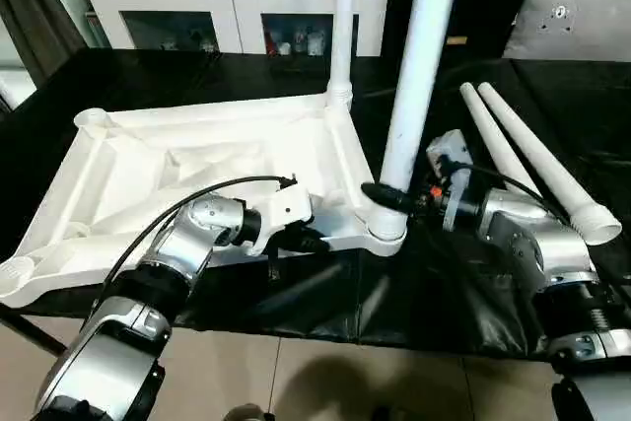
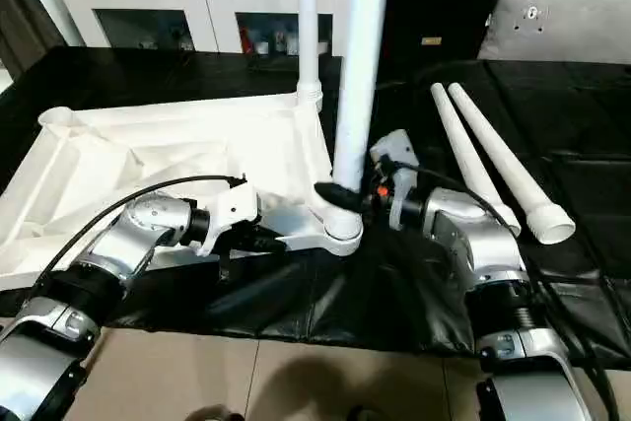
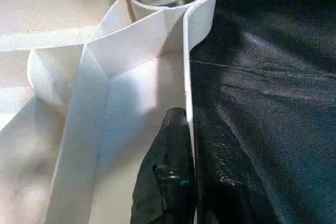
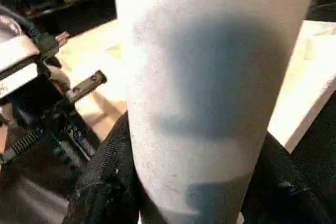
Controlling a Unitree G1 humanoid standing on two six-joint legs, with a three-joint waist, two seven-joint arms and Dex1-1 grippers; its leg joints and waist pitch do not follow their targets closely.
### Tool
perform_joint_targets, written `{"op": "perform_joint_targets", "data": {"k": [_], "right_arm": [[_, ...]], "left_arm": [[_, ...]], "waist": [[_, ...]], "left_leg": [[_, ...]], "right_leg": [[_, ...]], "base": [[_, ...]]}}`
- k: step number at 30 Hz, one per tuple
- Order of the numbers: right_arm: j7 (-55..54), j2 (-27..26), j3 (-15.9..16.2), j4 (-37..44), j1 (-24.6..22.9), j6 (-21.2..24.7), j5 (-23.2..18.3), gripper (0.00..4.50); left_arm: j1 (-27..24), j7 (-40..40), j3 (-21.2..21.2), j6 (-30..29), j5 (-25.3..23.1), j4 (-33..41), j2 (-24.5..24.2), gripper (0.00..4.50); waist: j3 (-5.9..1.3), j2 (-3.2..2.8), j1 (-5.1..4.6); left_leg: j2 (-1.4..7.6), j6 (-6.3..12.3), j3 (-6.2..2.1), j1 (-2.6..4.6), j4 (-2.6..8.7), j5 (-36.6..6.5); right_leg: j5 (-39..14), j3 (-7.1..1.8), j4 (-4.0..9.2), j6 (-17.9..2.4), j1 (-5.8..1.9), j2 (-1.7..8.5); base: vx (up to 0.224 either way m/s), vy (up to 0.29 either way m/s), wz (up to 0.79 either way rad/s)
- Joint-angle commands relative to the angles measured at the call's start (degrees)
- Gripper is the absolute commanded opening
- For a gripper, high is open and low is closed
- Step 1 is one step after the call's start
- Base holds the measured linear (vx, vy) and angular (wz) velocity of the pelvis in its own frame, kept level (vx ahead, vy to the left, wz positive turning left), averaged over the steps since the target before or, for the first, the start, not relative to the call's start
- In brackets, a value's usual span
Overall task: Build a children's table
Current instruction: Insert table leg to table base
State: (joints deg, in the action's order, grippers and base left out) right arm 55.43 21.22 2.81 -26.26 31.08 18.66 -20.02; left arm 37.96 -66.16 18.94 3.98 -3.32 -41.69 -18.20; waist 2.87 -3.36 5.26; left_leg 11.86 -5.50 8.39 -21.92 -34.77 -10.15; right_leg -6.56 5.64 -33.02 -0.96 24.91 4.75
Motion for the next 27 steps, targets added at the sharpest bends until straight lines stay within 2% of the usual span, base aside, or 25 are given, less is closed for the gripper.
{"op": "perform_joint_targets", "data": {"k": [1,4,5,7,8,9,10,12,13,14,17,18,19,20,25,27], "right_arm": [[-2.5,-0.3,-1.6,-2.6,-0.9,0.5,0.0,1.90],[-3.5,-0.7,-2.6,-3.2,-2.3,0.1,-0.3,1.89],[-3.9,-1.1,-3.1,-1.6,-4.8,0.2,-0.8,1.89],[-3.9,-1.5,-3.5,0.2,-7.1,0.4,-1.2,1.89],[-4.0,-1.6,-3.7,0.8,-7.9,0.3,-1.3,1.89],[-4.2,-1.8,-4.0,1.4,-8.7,0.3,-1.6,1.89],[-4.4,-1.9,-4.3,2.0,-9.5,0.2,-1.9,1.89],[-4.6,-1.9,-4.6,2.4,-10.2,-0.3,-2.0,1.89],[-4.7,-1.9,-4.8,3.0,-10.9,-0.7,-2.1,1.89],[-4.9,-1.8,-4.9,3.8,-11.5,-1.3,-1.9,1.89],[-5.2,-0.8,-3.7,5.9,-12.8,-2.5,0.0,1.89],[-5.6,1.9,0.0,6.4,-13.7,-5.7,5.9,1.89],[-5.6,2.1,0.3,6.3,-13.8,-6.1,6.4,1.89],[-4.7,3.7,2.6,6.1,-14.1,-7.6,9.0,1.89],[-3.4,4.3,3.8,5.2,-12.9,-7.6,9.5,1.89],[-3.0,4.3,4.2,4.4,-11.8,-7.6,9.6,1.89]], "left_arm": [[1.2,-0.4,-1.8,1.2,2.2,1.8,0.6,0.00],[1.1,-0.5,-1.9,1.1,2.3,1.9,0.6,0.00],[1.0,-0.4,-2.0,1.0,2.4,1.9,0.7,0.00],[1.0,-0.3,-2.1,0.8,2.5,1.9,0.8,0.00],[1.0,-0.4,-2.1,0.8,2.5,1.9,0.8,0.00],[1.0,-0.3,-2.1,0.8,2.5,1.8,0.9,0.00],[1.0,-0.3,-2.1,0.7,2.5,1.8,0.9,0.00],[1.0,-0.3,-2.1,0.7,2.6,1.8,1.0,0.00],[1.0,-0.3,-2.1,0.6,2.6,1.9,1.0,0.00],[1.0,-0.4,-2.1,0.5,2.6,2.0,1.0,0.00],[1.0,-0.4,-2.2,0.5,2.5,1.9,1.0,0.00],[0.9,-0.4,-2.3,0.4,2.5,2.0,1.0,0.00],[0.9,-0.4,-2.3,0.4,2.5,2.1,1.0,0.00],[0.8,-0.4,-2.3,0.4,2.5,2.1,1.1,0.00],[0.5,-0.5,-2.3,0.2,2.5,2.4,1.1,0.00],[0.3,-0.5,-2.3,0.0,2.5,2.8,1.1,0.00]], "waist": [[-4.59,0.50,0.50],[-4.65,0.66,0.50],[-4.71,0.26,0.59],[-4.79,0.51,0.80],[-4.76,0.18,0.84],[-4.82,0.30,0.93],[-4.88,-0.02,1.14],[-4.86,0.13,1.13],[-4.78,-0.18,1.22],[-4.78,-0.07,1.17],[-4.67,-0.06,1.17],[-4.61,0.05,1.14],[-4.55,0.07,1.15],[-4.55,0.08,1.12],[-4.34,0.49,0.88],[-4.30,0.41,0.74]], "left_leg": [[0.22,4.39,0.79,0.31,3.86,-12.4],[0.20,4.28,0.79,0.27,3.89,-12.6],[0.20,4.27,0.73,0.28,3.90,-12.3],[0.26,4.50,0.79,0.25,3.90,-11.7],[0.24,4.55,0.80,0.20,3.92,-11.8],[0.21,4.56,0.84,0.22,3.88,-11.7],[0.26,4.61,0.77,0.28,3.91,-11.6],[0.24,4.68,0.80,0.22,3.92,-11.7],[0.24,4.54,0.77,0.29,3.97,-12.4],[0.20,4.42,0.79,0.27,3.98,-12.7],[0.13,4.20,0.73,0.30,4.08,-13.3],[0.07,3.95,0.73,0.28,4.10,-13.7],[0.01,3.93,0.75,0.31,4.11,-13.8],[-0.02,3.98,0.79,0.40,4.06,-14.1],[-0.27,4.60,0.83,0.35,3.95,-14.8],[-0.24,4.71,0.77,0.34,3.99,-15.3]], "right_leg": [[-25.8,-1.37,4.39,-7.1,-4.13,2.84],[-25.2,-1.36,4.35,-7.4,-4.29,2.85],[-24.7,-1.39,4.26,-7.5,-4.35,2.85],[-23.5,-1.46,4.15,-7.7,-4.34,2.80],[-23.3,-1.47,4.22,-7.8,-4.32,2.76],[-23.3,-1.47,4.20,-7.7,-4.34,2.77],[-23.2,-1.46,4.09,-7.9,-4.32,2.85],[-23.1,-1.46,4.16,-7.9,-4.33,2.80],[-24.1,-1.37,4.25,-7.7,-4.24,2.82],[-24.6,-1.35,4.42,-7.3,-4.26,2.78],[-26.2,-1.28,4.68,-6.5,-4.22,2.77],[-27.1,-1.19,4.75,-6.0,-4.19,2.71],[-27.6,-1.17,4.81,-5.7,-4.17,2.66],[-28.4,-1.21,4.90,-5.4,-4.06,2.74],[-31.6,-0.94,5.50,-3.9,-3.89,2.59],[-31.6,-0.87,5.47,-3.9,-3.85,2.55]], "base": [[0.000,0.000,0.00],[0.000,0.000,0.00],[0.000,0.000,0.00],[0.000,0.000,0.00],[0.000,0.000,0.00],[0.000,0.000,0.00],[0.000,0.000,0.00],[0.000,0.000,0.00],[0.000,0.000,0.00],[0.000,0.000,0.00],[0.000,0.000,0.00],[0.000,0.000,0.00],[0.000,0.000,0.00],[0.000,0.000,0.00],[0.000,0.000,0.00],[0.000,0.000,0.00]]}}
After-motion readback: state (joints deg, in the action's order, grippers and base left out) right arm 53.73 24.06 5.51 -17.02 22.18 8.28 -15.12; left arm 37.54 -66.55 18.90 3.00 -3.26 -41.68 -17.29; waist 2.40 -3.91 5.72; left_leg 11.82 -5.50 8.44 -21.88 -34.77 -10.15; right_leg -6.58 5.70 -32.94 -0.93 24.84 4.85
